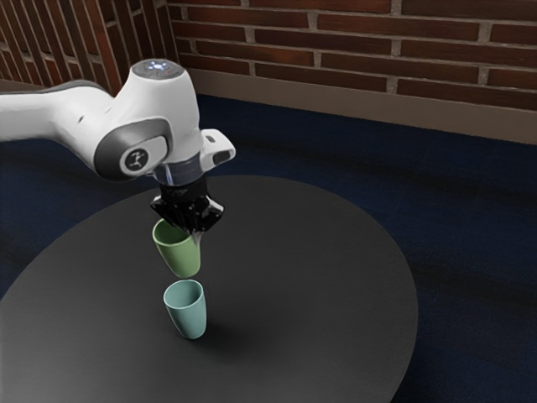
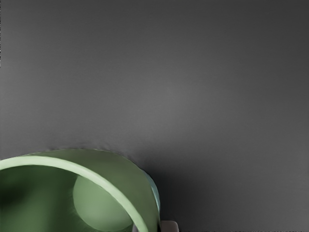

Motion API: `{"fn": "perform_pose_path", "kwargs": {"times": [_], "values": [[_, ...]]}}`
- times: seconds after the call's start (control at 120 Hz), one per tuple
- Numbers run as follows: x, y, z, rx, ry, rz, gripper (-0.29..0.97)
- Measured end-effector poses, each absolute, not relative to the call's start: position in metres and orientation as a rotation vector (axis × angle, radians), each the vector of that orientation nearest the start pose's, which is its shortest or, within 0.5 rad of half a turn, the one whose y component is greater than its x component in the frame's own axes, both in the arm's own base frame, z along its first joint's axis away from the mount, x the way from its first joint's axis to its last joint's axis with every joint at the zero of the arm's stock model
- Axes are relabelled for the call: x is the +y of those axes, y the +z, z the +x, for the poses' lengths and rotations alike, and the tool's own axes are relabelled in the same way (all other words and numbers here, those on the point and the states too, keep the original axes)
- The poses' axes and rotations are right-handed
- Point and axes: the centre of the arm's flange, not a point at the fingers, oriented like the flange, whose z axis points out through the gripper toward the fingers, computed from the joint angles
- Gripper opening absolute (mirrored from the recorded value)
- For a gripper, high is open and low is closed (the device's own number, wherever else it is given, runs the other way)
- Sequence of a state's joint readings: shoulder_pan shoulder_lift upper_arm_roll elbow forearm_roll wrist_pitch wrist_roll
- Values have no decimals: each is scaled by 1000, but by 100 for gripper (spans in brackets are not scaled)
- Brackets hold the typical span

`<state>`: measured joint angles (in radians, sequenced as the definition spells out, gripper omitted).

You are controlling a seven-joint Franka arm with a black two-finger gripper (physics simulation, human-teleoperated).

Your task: Place the left cup onto the right cup

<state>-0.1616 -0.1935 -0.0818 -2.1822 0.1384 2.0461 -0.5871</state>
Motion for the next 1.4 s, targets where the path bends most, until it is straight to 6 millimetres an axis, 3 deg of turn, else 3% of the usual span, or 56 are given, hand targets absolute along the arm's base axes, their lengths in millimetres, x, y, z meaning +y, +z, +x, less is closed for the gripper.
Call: {"fn": "perform_pose_path", "kwargs": {"times": [0.567, 1.4], "values": [[-118, 466, 463, -566, -133, -2974, -11], [-116, 447, 469, -667, -98, -2953, -11]]}}
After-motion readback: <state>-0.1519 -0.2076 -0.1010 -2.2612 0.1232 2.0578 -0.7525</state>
